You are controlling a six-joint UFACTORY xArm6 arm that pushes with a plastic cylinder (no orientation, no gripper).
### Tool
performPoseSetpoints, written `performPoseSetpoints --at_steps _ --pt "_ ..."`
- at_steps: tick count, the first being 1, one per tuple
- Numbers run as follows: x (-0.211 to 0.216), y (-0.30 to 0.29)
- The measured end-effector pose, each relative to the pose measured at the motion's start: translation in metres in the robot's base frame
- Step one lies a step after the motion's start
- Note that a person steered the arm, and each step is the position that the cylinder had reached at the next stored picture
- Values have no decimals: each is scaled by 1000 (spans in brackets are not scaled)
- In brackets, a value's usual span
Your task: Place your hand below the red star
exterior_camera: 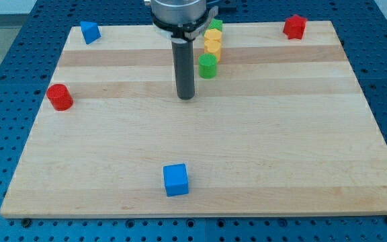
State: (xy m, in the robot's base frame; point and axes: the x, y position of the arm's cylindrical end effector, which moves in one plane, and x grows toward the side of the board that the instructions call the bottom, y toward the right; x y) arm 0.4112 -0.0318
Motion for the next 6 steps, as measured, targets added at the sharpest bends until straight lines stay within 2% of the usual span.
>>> performPoseSetpoints --at_steps 2,3,4,5,6 --pt "4 0" --pt "13 24" --pt "21 95" --pt "-9 136" --pt "-52 141"
